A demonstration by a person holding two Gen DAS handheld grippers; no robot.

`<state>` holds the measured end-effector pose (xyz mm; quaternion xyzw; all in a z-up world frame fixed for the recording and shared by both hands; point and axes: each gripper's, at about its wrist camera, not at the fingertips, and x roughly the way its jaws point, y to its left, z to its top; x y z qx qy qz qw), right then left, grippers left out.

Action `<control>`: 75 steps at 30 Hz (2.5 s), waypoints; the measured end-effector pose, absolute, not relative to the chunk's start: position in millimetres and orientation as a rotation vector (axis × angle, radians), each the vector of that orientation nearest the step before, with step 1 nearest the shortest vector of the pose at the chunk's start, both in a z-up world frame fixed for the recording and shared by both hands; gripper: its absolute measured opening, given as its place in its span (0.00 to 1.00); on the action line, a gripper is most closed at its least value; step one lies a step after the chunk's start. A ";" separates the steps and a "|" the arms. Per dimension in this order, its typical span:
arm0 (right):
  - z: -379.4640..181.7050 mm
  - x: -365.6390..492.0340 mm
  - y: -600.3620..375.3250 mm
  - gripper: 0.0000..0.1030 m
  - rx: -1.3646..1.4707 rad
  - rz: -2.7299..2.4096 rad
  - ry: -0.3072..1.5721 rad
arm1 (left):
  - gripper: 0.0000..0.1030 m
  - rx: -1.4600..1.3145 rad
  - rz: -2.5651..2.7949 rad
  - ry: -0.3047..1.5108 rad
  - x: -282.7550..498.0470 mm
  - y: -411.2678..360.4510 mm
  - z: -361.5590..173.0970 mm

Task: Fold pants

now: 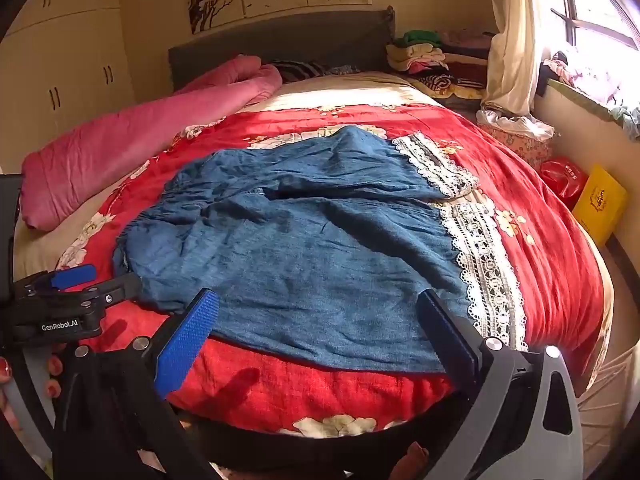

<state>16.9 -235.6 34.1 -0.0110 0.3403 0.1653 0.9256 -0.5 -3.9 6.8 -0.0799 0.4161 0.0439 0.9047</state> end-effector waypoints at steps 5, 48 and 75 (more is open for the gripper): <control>37.6 16.3 -237.3 0.96 -0.023 0.341 0.693 | 0.91 -0.165 0.088 0.853 -3.0 -0.8 7.5; 35.8 20.6 -238.5 0.96 -0.019 0.333 0.692 | 0.91 -0.166 0.099 0.851 -2.9 4.3 8.1; 50.2 109.3 -198.4 0.96 -0.042 0.485 0.750 | 0.91 -0.231 0.108 0.878 67.7 62.3 6.6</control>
